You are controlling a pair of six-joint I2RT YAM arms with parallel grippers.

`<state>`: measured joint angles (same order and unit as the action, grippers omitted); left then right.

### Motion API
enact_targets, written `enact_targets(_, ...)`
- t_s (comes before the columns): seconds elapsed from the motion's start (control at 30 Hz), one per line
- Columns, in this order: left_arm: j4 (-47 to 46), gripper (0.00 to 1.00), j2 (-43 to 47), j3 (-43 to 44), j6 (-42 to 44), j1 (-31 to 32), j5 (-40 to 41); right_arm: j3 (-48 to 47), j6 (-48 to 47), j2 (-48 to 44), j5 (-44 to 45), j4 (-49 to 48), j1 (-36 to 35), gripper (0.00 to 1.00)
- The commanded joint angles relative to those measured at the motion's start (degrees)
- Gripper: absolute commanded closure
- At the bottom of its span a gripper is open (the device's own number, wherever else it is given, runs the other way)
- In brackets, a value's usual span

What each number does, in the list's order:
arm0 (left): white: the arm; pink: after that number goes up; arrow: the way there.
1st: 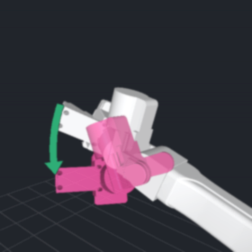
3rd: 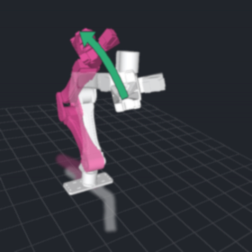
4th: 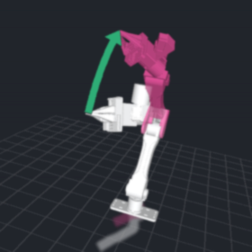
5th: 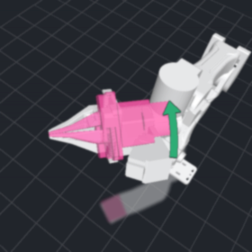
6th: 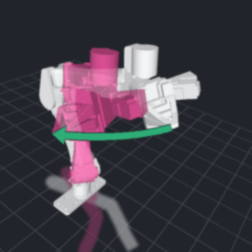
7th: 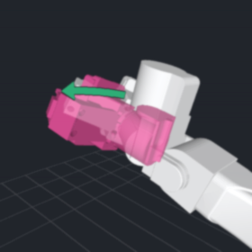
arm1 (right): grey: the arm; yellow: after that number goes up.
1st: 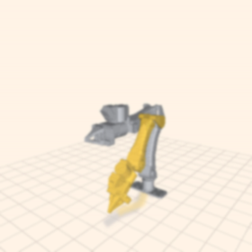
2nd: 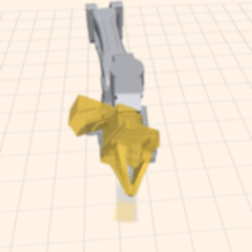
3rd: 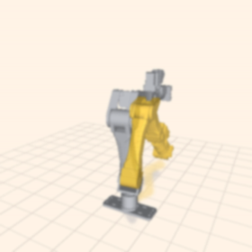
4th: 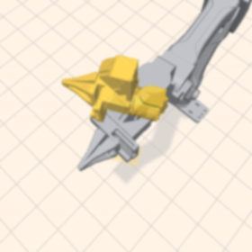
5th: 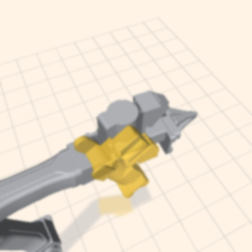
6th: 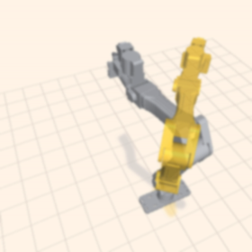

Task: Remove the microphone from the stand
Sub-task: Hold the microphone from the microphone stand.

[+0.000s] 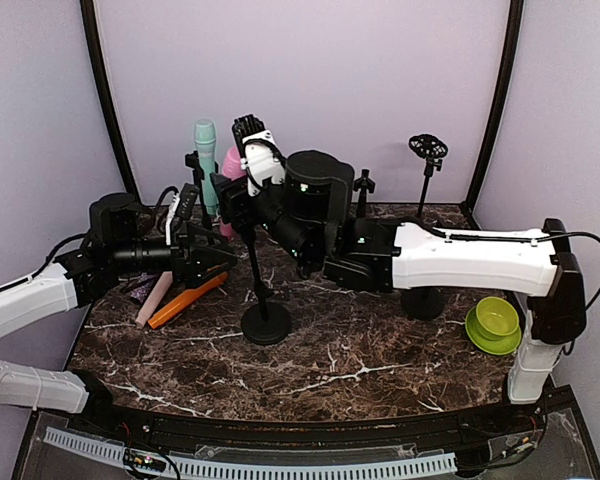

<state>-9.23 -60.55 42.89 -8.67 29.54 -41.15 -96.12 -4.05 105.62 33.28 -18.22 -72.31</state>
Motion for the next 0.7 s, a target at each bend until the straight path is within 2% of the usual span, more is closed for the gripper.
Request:
enact_targets(0.0, -8.14, 0.17, -1.18, -0.74, 4.27, 0.67, 5.98, -0.29, -0.46, -1.29, 1.75, -3.81, 0.26, 0.40)
enact_targets(0.1, -9.45, 0.23, -2.82, 0.08, 6.06, 1.39, 7.12, 0.76, -0.03, -2.07, 1.63, -5.39, 0.26, 0.45)
enact_targets(0.4, -13.21, 0.34, -7.13, 1.87, 7.75, 4.09, 9.43, -1.07, -0.05, -1.12, 5.14, -6.53, -0.97, 0.58)
enact_targets(0.6, -14.13, 0.52, -8.54, 3.72, 8.16, 4.42, 8.01, -2.93, -3.66, 1.11, 10.20, -7.93, -2.58, 0.66)
enact_targets(0.67, -14.35, 0.56, -8.89, 4.14, 8.18, 4.83, 6.94, -3.71, -4.79, 1.78, 11.38, -8.20, -3.04, 0.68)
